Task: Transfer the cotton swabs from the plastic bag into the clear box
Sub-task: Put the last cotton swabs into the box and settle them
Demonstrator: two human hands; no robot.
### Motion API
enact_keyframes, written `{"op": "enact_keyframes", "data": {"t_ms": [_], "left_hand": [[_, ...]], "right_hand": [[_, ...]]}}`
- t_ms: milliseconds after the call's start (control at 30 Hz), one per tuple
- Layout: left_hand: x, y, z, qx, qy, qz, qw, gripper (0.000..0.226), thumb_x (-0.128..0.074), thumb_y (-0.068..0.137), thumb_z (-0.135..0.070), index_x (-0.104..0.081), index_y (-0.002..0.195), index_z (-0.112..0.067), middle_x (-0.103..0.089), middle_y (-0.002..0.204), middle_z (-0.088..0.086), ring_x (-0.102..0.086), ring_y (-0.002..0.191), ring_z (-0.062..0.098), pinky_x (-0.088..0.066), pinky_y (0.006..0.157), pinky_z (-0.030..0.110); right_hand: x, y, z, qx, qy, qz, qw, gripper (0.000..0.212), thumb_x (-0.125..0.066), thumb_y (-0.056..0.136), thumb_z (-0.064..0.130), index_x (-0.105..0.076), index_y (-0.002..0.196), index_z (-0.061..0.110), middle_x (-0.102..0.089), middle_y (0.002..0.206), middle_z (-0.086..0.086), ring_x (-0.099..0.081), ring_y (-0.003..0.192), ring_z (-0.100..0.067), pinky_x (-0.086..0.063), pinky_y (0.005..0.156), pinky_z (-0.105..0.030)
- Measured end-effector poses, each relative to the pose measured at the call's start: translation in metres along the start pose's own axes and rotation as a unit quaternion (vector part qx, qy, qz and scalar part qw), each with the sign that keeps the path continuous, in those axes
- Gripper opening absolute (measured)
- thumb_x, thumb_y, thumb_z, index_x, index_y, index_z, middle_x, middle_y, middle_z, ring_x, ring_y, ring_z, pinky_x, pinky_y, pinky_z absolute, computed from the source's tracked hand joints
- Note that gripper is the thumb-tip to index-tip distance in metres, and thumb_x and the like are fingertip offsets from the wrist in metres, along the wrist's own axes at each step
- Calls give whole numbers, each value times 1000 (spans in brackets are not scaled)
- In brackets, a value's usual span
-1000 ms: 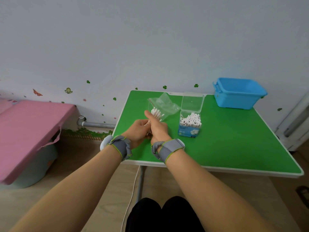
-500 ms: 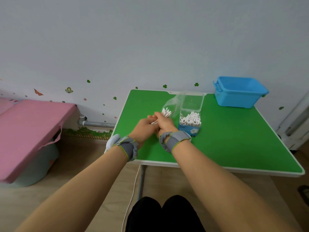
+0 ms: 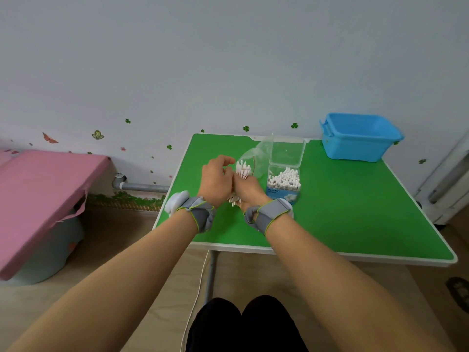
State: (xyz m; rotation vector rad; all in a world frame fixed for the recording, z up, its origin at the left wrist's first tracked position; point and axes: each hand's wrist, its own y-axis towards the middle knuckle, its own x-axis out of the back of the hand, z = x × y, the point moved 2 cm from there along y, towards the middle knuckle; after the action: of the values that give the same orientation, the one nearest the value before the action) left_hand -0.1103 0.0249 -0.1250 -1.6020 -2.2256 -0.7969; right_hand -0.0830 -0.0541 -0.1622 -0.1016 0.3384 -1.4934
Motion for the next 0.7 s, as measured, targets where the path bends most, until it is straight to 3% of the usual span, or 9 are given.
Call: {"op": "enact_keyframes", "data": {"t_ms": [67, 133, 167, 300, 400, 533, 700], "left_hand": [[-2, 2, 5, 38, -10, 18, 999, 31, -38, 96, -4, -60, 117, -3, -64, 111, 18, -61, 88, 35, -50, 71, 26], [-2, 2, 8, 60, -26, 28, 997, 30, -38, 96, -4, -62, 113, -2, -66, 106, 18, -60, 70, 24, -47, 57, 18], [-2, 2, 9, 63, -35, 31, 997, 29, -39, 96, -4, -64, 111, -2, -67, 104, 18, -59, 68, 20, -49, 55, 17], [1, 0, 15, 84, -67, 39, 993, 26, -44, 94, -2, -66, 106, 1, -65, 92, 17, -57, 80, 24, -54, 76, 40], [1, -6, 17, 81, -89, 57, 991, 18, -51, 92, -1, -64, 103, 3, -65, 88, 18, -59, 79, 25, -53, 81, 44], [4, -9, 19, 77, -99, 46, 991, 12, -57, 90, -3, -63, 99, 2, -64, 84, 15, -57, 75, 22, -50, 72, 36], [5, -12, 20, 119, -106, 31, 987, 14, -56, 89, -4, -64, 97, 4, -59, 75, 9, -53, 65, 19, -48, 57, 29]], "right_hand": [[3, -2, 0, 4, 2, 16, 1000, 22, -54, 90, 7, -55, 67, 8, -56, 59, -11, -54, 51, -21, -46, 47, -24], [5, -4, 1, 3, 31, 35, 999, 23, -53, 90, 5, -54, 67, 7, -51, 54, -10, -49, 47, -21, -46, 45, -24], [6, -4, 1, 1, 42, 44, 998, 23, -53, 90, 3, -53, 67, 7, -48, 51, -9, -47, 45, -20, -45, 46, -25], [9, -3, 1, -3, 57, 58, 997, 23, -53, 93, 6, -51, 69, 7, -44, 48, -6, -44, 38, -16, -42, 45, -24], [9, -4, 0, -1, 51, 77, 996, 24, -56, 94, 11, -51, 71, 8, -46, 40, 1, -46, 33, -11, -43, 40, -20], [9, -3, 1, -1, 39, 93, 995, 26, -57, 94, 15, -50, 69, 9, -44, 38, 3, -44, 32, -10, -41, 40, -19], [11, -2, 4, 12, 45, 56, 997, 24, -60, 93, 17, -49, 72, 12, -41, 43, 3, -43, 34, -10, -40, 42, -22]]}}
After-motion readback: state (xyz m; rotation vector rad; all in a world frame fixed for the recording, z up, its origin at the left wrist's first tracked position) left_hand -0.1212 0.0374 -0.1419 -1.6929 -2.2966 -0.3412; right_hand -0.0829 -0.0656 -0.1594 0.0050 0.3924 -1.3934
